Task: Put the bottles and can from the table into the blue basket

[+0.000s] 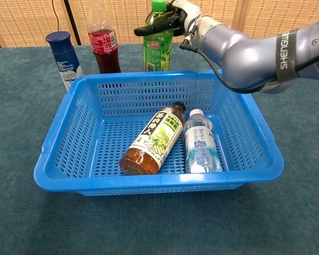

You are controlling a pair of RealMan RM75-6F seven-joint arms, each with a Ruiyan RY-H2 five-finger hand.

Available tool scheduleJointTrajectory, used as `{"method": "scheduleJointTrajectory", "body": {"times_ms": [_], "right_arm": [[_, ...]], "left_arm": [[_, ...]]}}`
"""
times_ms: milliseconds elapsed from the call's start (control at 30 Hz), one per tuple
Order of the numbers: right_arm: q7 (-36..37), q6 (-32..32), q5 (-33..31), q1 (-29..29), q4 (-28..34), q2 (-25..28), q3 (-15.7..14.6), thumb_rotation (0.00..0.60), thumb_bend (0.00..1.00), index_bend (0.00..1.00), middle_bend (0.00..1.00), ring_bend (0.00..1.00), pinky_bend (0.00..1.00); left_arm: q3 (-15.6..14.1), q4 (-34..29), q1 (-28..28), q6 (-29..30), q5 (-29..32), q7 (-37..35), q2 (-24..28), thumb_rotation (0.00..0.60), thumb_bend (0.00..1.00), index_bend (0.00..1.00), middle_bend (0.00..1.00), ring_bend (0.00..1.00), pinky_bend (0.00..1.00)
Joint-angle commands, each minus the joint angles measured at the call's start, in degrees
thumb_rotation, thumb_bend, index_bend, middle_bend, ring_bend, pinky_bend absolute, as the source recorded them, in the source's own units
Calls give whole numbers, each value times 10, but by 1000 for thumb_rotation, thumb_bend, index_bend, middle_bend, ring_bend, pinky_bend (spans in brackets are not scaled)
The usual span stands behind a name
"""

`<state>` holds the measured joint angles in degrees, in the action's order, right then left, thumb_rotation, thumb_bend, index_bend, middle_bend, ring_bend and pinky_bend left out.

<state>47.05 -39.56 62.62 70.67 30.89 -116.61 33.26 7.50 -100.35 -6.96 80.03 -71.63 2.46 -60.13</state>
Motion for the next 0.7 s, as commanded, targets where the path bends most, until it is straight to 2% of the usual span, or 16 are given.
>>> {"method": "scheduleJointTrajectory", "body": {"times_ms": [33,200,467,500,533,633,700], "right_arm": [[-16,-58,24,-45,105,63,-10,600,132,633,760,714,788],[-53,-105,34,-94,249,143,-7,600,140,634,764,718,791],[-160,-182,26,-192,544,294,2,600,152,638,768,720,791],[-180,-190,23,-208,591,318,-2,600,153,638,768,721,791],[-208,-199,24,-239,665,355,-17,600,153,638,768,721,791],[-239,-205,10,-275,757,404,-37,600,153,638,768,721,791],[-255,-206,8,-291,793,423,-53,600,153,638,768,721,791]], "left_arm": [[-3,-2,1,3,-8,-3,1,600,64,0,0,0,0],[-8,-4,3,6,-21,-6,2,600,64,0,0,0,0],[-16,-7,8,16,-46,-15,5,600,64,0,0,0,0],[-17,-8,8,18,-50,-17,6,600,64,0,0,0,0],[-22,-9,11,23,-63,-21,7,600,64,0,0,0,0],[-28,-7,16,32,-79,-28,8,600,64,0,0,0,0],[-31,-6,18,35,-85,-32,10,600,65,0,0,0,0]]}}
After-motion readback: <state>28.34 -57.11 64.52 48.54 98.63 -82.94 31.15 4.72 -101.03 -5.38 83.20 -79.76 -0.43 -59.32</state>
